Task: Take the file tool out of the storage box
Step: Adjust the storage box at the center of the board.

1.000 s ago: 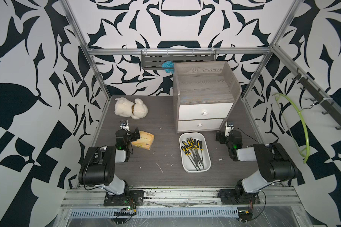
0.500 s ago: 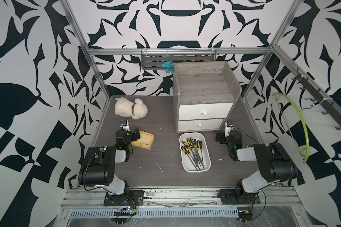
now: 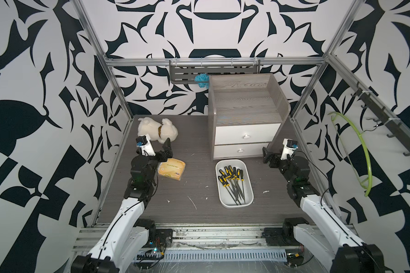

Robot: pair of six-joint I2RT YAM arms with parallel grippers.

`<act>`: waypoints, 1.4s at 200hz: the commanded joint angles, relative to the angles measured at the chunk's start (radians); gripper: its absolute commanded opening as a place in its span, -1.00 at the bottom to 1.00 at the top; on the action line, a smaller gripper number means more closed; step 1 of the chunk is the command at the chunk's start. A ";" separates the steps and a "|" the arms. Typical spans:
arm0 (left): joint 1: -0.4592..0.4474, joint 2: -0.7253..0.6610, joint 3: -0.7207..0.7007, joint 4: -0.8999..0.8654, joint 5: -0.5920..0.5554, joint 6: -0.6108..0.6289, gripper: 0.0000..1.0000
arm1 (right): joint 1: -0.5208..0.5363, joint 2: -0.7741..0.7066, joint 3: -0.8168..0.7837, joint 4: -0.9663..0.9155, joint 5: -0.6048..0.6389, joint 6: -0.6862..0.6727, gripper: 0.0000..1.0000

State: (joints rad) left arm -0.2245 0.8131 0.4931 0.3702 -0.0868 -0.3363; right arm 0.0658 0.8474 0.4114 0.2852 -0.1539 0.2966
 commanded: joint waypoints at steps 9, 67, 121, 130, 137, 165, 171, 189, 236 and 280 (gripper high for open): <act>-0.113 0.001 0.030 -0.268 0.215 -0.251 0.98 | 0.013 -0.132 0.064 -0.317 -0.185 0.136 0.76; -0.533 0.266 -0.037 -0.111 0.143 -0.320 0.58 | 0.156 -0.107 0.033 -0.440 -0.171 0.151 0.37; -0.590 0.555 0.004 0.020 0.238 -0.358 0.33 | 0.311 0.169 0.080 -0.452 -0.078 0.108 0.19; -0.590 0.569 0.012 0.027 0.242 -0.349 0.34 | 0.313 0.200 0.091 -0.455 -0.078 0.105 0.13; -0.591 0.581 0.021 0.036 0.252 -0.340 0.34 | 0.316 0.222 0.099 -0.449 -0.088 0.102 0.06; -0.590 0.627 0.048 0.054 0.254 -0.342 0.35 | 0.335 0.265 0.107 -0.439 -0.097 0.100 -0.03; -0.590 0.622 0.041 0.060 0.244 -0.351 0.35 | 0.340 0.265 0.106 -0.436 -0.096 0.101 -0.06; -0.590 0.581 -0.003 0.099 0.194 -0.382 0.36 | 0.347 0.265 0.106 -0.439 -0.096 0.105 -0.12; -0.590 0.691 0.053 0.113 0.287 -0.401 0.03 | 0.369 0.277 0.111 -0.426 -0.127 0.112 -0.27; -0.590 0.684 0.071 0.038 0.221 -0.368 -0.18 | 0.430 0.280 0.113 -0.399 -0.124 0.135 -0.30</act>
State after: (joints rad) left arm -0.8139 1.5120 0.5385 0.4454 0.1570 -0.7296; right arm 0.4595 1.1271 0.4854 -0.1623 -0.2642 0.4168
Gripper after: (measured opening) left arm 0.415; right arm 0.352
